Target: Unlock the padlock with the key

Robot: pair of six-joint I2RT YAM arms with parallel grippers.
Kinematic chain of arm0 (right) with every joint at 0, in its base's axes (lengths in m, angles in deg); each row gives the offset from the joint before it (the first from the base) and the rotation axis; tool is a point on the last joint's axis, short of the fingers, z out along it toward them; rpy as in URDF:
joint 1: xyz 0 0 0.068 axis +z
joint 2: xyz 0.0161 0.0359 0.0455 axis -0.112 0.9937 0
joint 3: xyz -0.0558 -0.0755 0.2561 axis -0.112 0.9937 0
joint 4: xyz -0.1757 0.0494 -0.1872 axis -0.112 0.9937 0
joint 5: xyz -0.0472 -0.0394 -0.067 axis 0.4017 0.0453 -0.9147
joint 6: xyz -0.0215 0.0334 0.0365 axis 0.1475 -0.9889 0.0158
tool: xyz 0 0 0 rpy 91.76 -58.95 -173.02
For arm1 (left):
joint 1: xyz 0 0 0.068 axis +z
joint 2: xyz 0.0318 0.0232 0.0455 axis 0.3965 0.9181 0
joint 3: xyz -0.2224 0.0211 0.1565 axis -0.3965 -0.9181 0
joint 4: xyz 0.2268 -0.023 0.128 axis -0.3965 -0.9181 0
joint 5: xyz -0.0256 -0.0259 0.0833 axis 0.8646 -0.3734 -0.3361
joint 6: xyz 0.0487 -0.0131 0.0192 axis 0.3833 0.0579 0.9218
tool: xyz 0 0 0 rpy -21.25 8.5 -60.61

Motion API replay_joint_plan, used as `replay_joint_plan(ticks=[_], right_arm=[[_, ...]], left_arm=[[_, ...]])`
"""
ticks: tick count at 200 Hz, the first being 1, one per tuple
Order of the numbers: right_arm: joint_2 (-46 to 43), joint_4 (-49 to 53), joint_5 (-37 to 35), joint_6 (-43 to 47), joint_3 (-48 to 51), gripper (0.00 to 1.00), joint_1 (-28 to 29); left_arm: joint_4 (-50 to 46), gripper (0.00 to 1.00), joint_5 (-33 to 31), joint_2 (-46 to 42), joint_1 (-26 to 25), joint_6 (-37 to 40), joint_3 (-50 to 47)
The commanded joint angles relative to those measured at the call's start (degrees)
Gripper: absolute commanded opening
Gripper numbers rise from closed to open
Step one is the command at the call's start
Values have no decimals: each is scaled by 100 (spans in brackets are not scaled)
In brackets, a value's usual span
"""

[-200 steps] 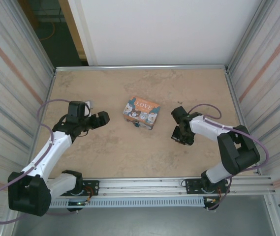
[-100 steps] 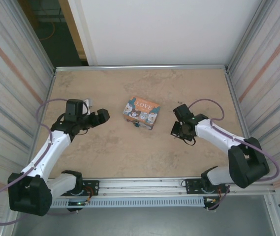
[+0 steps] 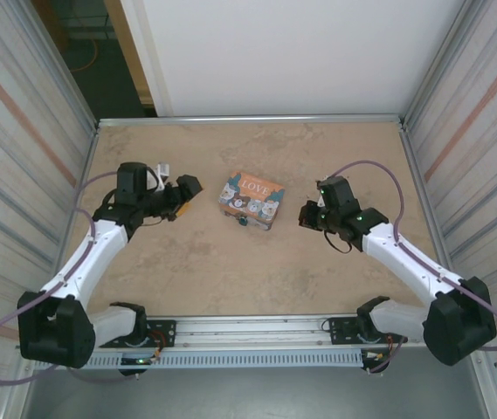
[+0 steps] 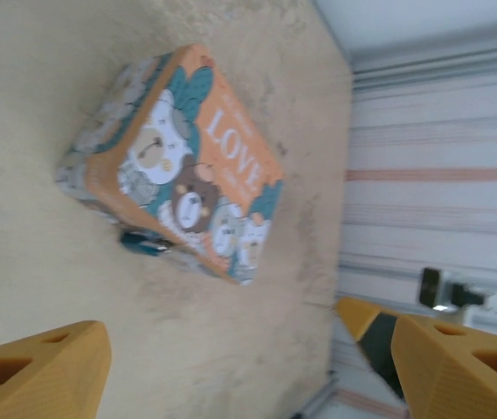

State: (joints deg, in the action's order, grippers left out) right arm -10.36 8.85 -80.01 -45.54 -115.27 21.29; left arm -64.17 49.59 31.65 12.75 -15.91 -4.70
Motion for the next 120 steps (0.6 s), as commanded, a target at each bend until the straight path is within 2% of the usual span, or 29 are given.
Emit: replay_joint_plan(ticks=[1,26,51,85,120], right_arm=[[-112,-437,423,134,-248,0,107],[-103,-717,438,106,-449,0,279],[-16,-1012,429,121,-670,0,443],[231,-1228,421,311,-1029,0,704],[563,-1591,429,424,-1299,0,966]], left_arm=[[1228,84,496,-18,-67,-1266,-150],[2124,84,475,84,-240,-2232,-336],[2622,84,344,211,-468,-3152,-443],[3076,84,90,331,-781,-4085,-530],[3959,81,-186,564,-1077,-5043,-785]])
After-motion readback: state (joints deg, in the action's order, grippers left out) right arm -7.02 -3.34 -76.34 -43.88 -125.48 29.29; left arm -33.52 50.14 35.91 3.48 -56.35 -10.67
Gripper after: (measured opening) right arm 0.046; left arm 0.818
